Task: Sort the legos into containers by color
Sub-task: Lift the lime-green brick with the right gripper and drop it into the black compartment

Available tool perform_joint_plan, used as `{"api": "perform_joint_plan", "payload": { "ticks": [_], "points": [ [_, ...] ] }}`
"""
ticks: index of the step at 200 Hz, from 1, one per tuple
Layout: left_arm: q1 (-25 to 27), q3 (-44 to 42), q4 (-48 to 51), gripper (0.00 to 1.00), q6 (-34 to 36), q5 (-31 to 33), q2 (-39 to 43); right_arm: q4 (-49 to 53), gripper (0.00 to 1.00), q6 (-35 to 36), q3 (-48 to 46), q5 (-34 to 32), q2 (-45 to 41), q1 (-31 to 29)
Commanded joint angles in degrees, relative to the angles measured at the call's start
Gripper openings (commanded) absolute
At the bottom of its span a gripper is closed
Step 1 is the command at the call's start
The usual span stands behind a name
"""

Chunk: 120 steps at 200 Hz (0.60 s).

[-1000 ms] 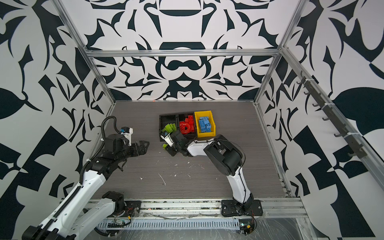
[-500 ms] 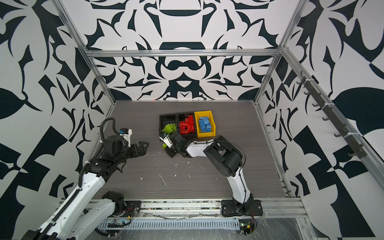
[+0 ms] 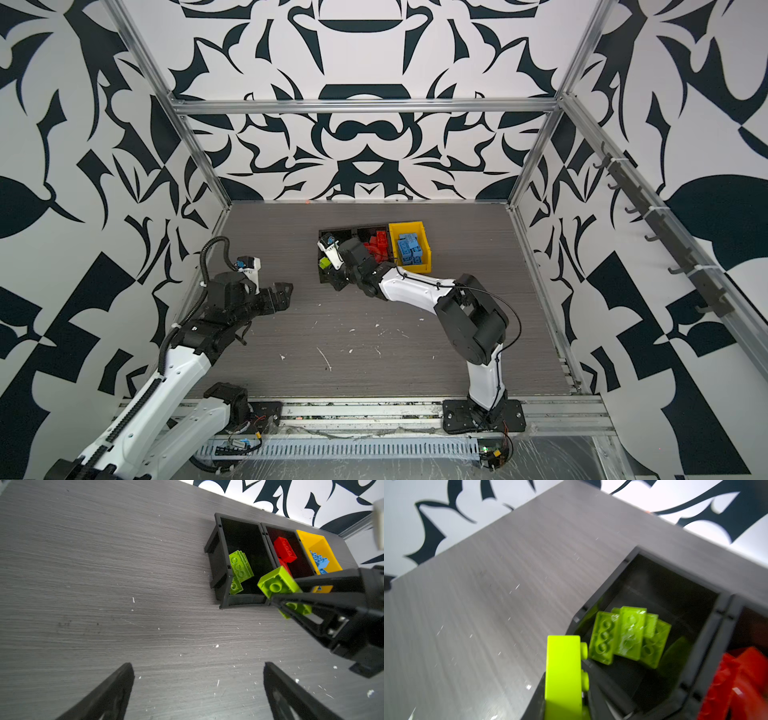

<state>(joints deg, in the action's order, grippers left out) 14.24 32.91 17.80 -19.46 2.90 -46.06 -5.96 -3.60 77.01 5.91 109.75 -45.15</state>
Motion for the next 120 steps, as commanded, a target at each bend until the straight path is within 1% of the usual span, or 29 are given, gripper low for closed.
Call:
{"api": "perform_joint_plan", "payload": {
  "ticks": [1, 16, 31, 49, 66, 93, 104, 120],
  "points": [
    [-0.3, -2.9, -5.1, 1.0, 1.7, 3.9, 1.0, 1.0, 0.22, -1.6, 4.6, -1.2, 2.8, 2.4],
    [-0.3, -3.9, -6.5, 1.0, 2.4, 5.9, 1.1, 1.0, 0.22, -2.5, 7.2, -1.0, 5.0, 4.0],
    [-0.3, -4.6, -7.9, 1.0, 2.9, 9.5, 1.2, 1.1, 0.22, -3.1, 9.7, -1.1, 7.1, 5.4],
    [-0.3, -5.9, -11.3, 1.0, 3.1, 14.6, 1.2, 2.4, 0.27, -3.0, 12.7, -1.4, 9.3, 6.4],
    [-0.3, -6.7, -14.2, 1.0, 3.5, 16.5, 1.2, 2.9, 0.29, -3.1, 14.2, -1.3, 10.3, 6.9],
    [-0.3, -8.1, -18.9, 1.0, 4.2, 17.4, 0.3, 3.0, 0.42, -3.1, 15.3, -1.6, 10.4, 6.9],
    [-0.3, -8.0, -19.6, 1.0, 4.4, 17.9, -0.8, 2.9, 0.49, -3.1, 15.5, -2.3, 10.3, 7.0],
    [-0.3, -8.0, -21.3, 1.0, 5.0, 19.1, -2.9, 3.0, 0.57, -3.5, 15.7, -3.0, 9.7, 7.0]
  ]
}}
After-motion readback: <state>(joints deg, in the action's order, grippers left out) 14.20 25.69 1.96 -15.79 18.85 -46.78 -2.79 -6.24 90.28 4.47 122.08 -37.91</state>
